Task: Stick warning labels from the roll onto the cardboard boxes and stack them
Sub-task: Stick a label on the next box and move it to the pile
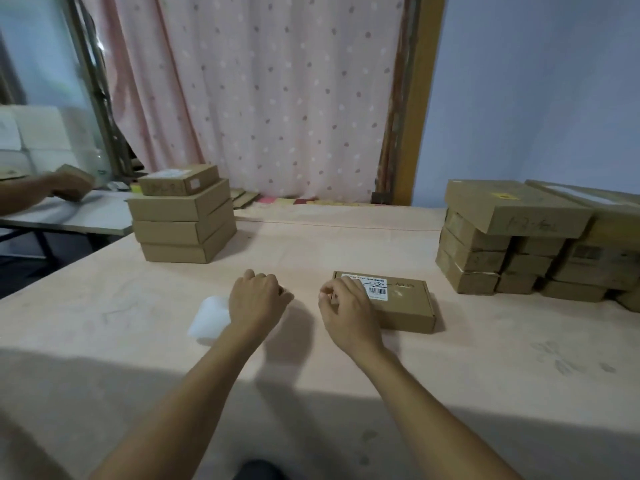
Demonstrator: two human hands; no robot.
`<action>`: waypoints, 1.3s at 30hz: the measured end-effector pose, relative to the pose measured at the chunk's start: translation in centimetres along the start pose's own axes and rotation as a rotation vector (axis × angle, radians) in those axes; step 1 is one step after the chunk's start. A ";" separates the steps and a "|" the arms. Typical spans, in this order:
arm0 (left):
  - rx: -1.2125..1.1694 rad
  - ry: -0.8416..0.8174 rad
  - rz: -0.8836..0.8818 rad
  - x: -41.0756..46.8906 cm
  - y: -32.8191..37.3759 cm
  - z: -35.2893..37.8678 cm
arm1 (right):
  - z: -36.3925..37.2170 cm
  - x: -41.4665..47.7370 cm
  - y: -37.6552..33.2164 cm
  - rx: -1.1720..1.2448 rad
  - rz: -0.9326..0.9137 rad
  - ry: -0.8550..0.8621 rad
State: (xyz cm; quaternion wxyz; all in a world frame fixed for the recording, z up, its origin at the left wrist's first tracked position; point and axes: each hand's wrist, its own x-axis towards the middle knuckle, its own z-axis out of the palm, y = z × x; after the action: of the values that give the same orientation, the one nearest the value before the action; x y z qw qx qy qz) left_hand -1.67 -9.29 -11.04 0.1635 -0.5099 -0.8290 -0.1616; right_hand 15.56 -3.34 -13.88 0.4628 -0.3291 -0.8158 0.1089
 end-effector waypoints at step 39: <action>-1.449 -0.134 -0.045 -2.4 -1.4 -2.9 | -0.6 2.3 -3.7 0.937 0.541 -0.152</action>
State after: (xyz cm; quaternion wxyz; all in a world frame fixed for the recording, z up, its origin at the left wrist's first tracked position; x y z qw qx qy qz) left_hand -1.56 -13.02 -9.62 -0.2695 -0.4818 -0.5324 -0.6417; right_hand 13.62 -4.74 -10.25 0.4553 -0.2771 -0.5972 0.5994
